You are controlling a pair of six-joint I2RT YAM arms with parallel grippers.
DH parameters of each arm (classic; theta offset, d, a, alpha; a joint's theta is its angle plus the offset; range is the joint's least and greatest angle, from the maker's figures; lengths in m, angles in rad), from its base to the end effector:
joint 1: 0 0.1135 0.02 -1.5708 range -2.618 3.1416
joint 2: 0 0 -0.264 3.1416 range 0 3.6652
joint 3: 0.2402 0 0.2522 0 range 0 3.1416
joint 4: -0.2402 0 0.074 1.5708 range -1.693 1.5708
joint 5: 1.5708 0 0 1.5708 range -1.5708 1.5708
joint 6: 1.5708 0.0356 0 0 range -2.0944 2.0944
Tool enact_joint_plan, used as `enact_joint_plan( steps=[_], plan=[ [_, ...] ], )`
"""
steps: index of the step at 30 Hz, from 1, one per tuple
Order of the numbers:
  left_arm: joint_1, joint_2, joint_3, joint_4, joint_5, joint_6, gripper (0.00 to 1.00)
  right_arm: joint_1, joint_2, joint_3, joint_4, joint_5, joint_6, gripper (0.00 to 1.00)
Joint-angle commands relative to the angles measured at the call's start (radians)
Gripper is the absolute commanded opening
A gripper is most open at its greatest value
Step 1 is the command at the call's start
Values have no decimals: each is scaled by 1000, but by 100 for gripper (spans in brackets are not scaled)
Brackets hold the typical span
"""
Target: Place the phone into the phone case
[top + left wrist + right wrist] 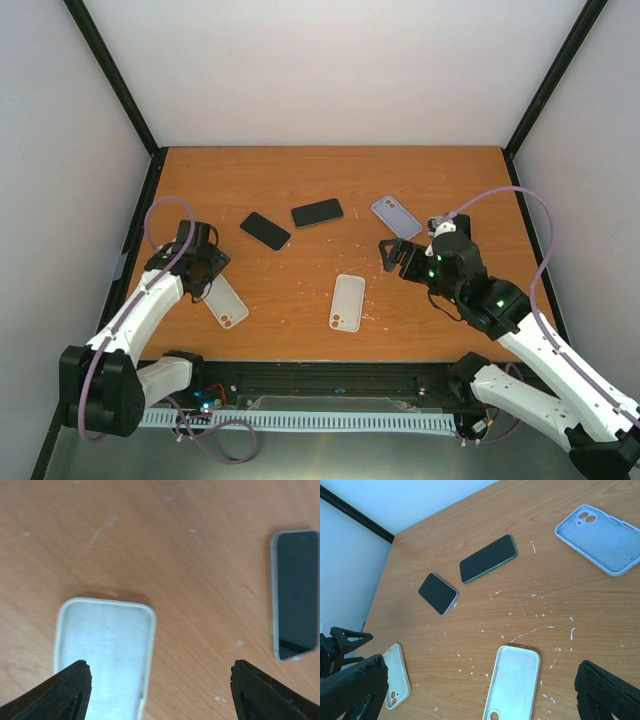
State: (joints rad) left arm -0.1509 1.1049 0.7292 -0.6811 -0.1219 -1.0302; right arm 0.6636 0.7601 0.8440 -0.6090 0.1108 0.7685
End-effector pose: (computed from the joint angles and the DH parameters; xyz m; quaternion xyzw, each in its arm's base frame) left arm 0.2034 -0.0265 0.2201 -0.4249 0.8670 -0.0923 0.2435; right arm 0.1303 0.0969 0.3209 0.0730 0.8624 0.2911 0.4076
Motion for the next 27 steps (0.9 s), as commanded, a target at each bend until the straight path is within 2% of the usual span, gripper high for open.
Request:
enact_joint_plan(
  steps=[1, 8, 18, 27],
  plan=[
    [50, 12, -47, -24, -46, -102, 77, 7, 40, -11, 9, -13, -8, 100],
    [53, 42, -97, -4, -60, -133, 77, 7, 126, 5, 20, -60, -51, 100],
    [53, 66, -146, -11, -58, -180, 73, 7, 155, -7, 46, -111, -61, 97],
    [53, 35, -196, -16, -60, -189, 54, 7, 146, -19, 67, -133, -62, 94]
  ],
)
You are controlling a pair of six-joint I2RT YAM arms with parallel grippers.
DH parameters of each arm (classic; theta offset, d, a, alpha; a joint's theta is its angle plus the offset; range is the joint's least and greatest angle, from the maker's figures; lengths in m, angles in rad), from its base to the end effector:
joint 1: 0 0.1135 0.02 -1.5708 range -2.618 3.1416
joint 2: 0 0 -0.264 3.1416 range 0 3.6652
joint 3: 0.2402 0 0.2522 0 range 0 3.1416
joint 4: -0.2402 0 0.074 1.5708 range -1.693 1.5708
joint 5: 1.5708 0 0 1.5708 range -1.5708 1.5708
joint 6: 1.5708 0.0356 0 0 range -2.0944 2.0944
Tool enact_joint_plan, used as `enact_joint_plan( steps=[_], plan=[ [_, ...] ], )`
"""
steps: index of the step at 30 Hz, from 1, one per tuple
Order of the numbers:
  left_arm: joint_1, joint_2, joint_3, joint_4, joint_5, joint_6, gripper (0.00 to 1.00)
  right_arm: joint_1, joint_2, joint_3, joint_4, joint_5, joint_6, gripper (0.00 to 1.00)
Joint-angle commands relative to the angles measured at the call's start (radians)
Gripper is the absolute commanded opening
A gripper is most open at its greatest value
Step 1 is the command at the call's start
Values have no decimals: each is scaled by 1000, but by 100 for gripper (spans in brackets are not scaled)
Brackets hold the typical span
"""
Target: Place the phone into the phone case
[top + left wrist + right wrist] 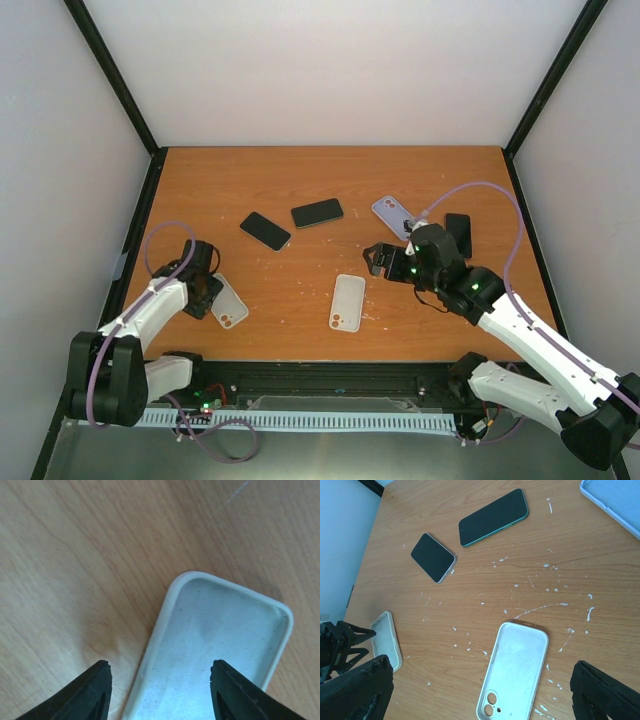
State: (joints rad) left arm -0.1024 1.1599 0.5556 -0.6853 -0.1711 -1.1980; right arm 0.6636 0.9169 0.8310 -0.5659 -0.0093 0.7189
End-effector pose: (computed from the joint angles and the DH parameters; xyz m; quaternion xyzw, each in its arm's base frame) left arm 0.1802 -0.0124 0.1609 -0.5240 0.8359 -0.0172 0.1623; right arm 0.1540 0.1208 0.2953 0.0227 0.8960 0.2859 0.3390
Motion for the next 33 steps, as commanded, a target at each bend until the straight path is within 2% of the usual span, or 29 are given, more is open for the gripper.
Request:
enact_joint_plan(
  steps=[1, 7, 12, 14, 19, 23, 26, 28, 29, 33],
  plan=[
    [4, -21, -30, -8, -6, -20, 52, 7, -11, -6, 24, -12, -13, 94],
    [3, -53, -48, 75, 79, 35, 33, 8, 20, -33, 42, -54, 21, 86],
    [-3, -54, -48, 166, 208, 98, 2, 40, 92, -82, 133, -124, 52, 77],
    [-21, -47, -29, 187, 242, 123, 0, 66, 136, -83, 155, -114, 52, 74],
    [-104, -37, 31, 183, 269, 134, 0, 153, 294, -50, 254, -104, 41, 64],
    [-121, -45, 18, 269, 360, 184, 2, 228, 483, 55, 278, -87, 2, 58],
    [-119, -40, 19, 195, 190, 139, 30, 266, 564, 117, 276, -81, -13, 57],
    [-107, -41, 21, 152, 93, 125, 44, 282, 586, 124, 296, -86, -15, 57],
    [-101, -42, 26, 134, 62, 125, 48, 286, 590, 119, 307, -92, -15, 57],
    [-61, -60, 25, 71, -19, 90, 49, 295, 594, 94, 337, -98, -12, 58]
  ],
)
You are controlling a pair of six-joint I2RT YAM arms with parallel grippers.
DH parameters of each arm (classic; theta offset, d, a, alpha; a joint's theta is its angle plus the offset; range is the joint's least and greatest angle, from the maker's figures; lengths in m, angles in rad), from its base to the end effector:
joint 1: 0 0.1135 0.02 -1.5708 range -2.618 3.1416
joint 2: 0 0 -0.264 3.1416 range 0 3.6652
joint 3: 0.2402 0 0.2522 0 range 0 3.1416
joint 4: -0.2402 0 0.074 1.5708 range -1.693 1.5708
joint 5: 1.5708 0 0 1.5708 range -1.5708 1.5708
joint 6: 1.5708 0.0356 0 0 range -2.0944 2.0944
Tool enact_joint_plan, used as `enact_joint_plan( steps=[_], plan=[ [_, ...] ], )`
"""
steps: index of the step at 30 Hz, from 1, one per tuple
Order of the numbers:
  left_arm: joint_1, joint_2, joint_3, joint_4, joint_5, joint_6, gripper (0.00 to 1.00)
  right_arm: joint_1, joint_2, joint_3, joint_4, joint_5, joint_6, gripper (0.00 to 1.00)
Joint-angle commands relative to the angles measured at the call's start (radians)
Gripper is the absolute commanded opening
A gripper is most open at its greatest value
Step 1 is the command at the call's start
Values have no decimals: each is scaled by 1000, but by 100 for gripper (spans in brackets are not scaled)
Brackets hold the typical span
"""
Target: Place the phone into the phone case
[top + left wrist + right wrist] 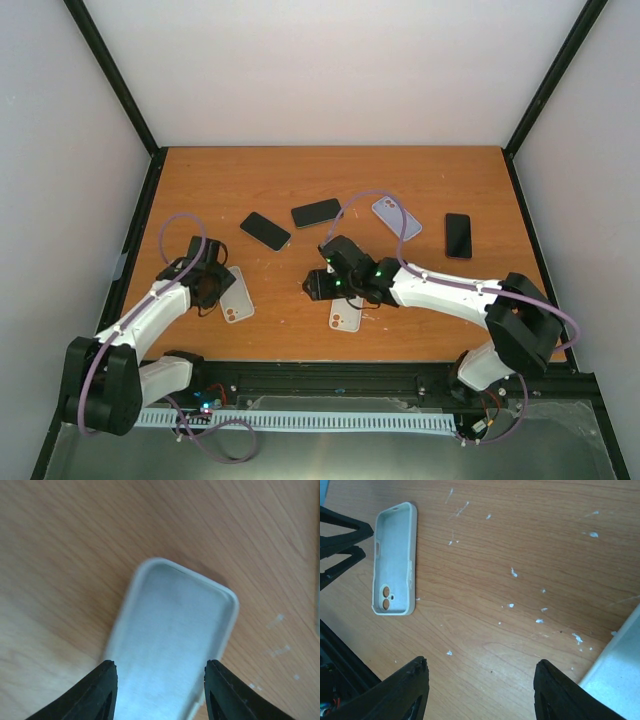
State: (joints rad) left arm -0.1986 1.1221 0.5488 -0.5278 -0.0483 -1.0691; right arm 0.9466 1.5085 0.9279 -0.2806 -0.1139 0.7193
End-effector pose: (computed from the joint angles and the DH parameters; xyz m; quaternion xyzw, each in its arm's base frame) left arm 0.1899 -0.0365 0.1712 -0.4150 0.8793 -0.1189 0.2013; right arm 0.1794 0.2560 0.2098 -0.1258 0.9279 0.2925 0.1938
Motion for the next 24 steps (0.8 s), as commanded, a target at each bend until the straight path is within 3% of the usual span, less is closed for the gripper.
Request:
enact_joint_plan(
  steps=[1, 14, 21, 24],
  plan=[
    [53, -26, 22, -90, -149, -44, 49, 12, 3, -8, 52, 12, -10, 58],
    [99, 31, -96, 151, 44, 49, 40, 11, -2, -2, 18, 79, -40, 58],
    [86, 44, -149, 246, 196, 47, 10, 14, 47, 21, -2, 97, -33, 58],
    [58, 50, -145, 264, 248, 31, 3, 18, 84, 51, -15, 107, -32, 57]
  ],
)
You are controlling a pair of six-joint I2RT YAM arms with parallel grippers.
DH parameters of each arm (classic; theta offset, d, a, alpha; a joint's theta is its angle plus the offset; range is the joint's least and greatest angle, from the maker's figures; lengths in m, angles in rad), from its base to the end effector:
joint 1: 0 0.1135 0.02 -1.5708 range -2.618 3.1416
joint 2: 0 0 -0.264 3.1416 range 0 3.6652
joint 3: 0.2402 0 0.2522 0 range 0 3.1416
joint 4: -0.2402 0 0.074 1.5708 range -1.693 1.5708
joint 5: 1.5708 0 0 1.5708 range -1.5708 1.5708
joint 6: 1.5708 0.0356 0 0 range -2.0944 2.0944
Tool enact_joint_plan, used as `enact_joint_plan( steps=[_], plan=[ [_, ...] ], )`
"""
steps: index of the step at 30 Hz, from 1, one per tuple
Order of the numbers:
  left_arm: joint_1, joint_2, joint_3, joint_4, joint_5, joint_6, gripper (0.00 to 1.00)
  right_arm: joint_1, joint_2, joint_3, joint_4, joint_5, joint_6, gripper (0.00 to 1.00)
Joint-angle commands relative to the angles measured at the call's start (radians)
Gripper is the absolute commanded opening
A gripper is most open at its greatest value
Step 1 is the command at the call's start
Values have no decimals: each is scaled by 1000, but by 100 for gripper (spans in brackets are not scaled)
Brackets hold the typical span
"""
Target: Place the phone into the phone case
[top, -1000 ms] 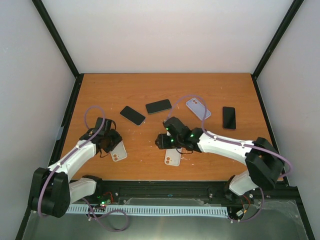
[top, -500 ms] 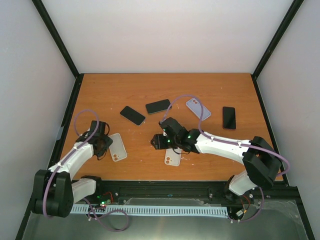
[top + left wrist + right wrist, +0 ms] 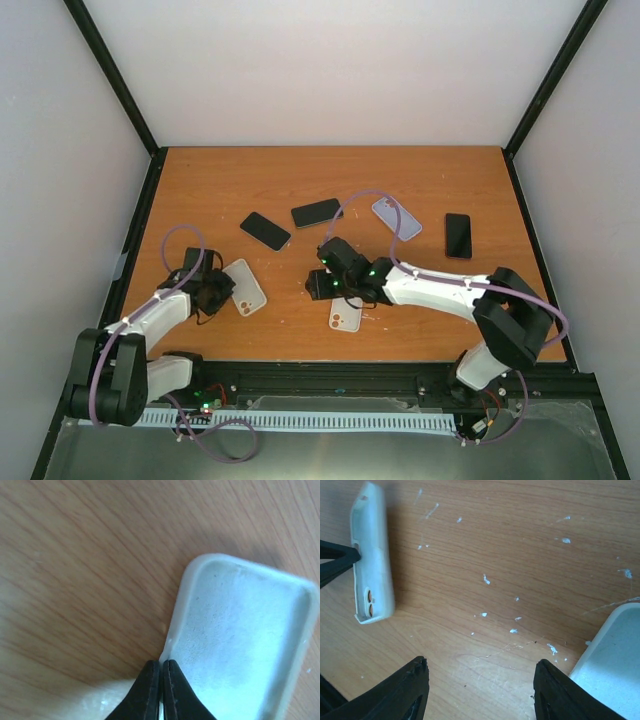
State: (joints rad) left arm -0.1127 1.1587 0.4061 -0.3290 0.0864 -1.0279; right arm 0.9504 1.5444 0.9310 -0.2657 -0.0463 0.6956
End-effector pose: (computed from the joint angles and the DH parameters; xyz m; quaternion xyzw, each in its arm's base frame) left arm 0.1840 -0.0239 0.1351 -0.4189 0.8742 -0.1659 0.1810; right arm 0.1834 0.2595 0.2011 -0.1273 0.9319 0.2633 0.2145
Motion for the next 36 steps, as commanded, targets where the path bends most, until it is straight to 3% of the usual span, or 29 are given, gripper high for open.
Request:
enact_joint_plan(
  steps=[1, 8, 14, 18, 22, 27, 36],
  plan=[
    [-43, 17, 10, 66, 123, -17, 1, 18, 63, 62, -36, 44, -10, 57],
    [-146, 71, 92, 96, 186, -35, 0, 40, 164, 152, -64, 81, -22, 53],
    [-169, 129, 99, 131, 233, -12, 13, 60, 181, 167, -53, 107, -42, 51],
    [-171, 158, 91, 150, 256, 26, 15, 66, 223, 170, -11, 82, -52, 50],
    [-164, 143, 79, 158, 233, 11, 15, 72, 276, 208, -16, 97, -83, 44],
    [-109, 103, 41, 243, 289, 8, 22, 73, 345, 280, -60, 128, -132, 44],
    [-22, 81, -29, 295, 306, -15, 22, 74, 481, 424, -150, 138, -170, 40]
  ],
)
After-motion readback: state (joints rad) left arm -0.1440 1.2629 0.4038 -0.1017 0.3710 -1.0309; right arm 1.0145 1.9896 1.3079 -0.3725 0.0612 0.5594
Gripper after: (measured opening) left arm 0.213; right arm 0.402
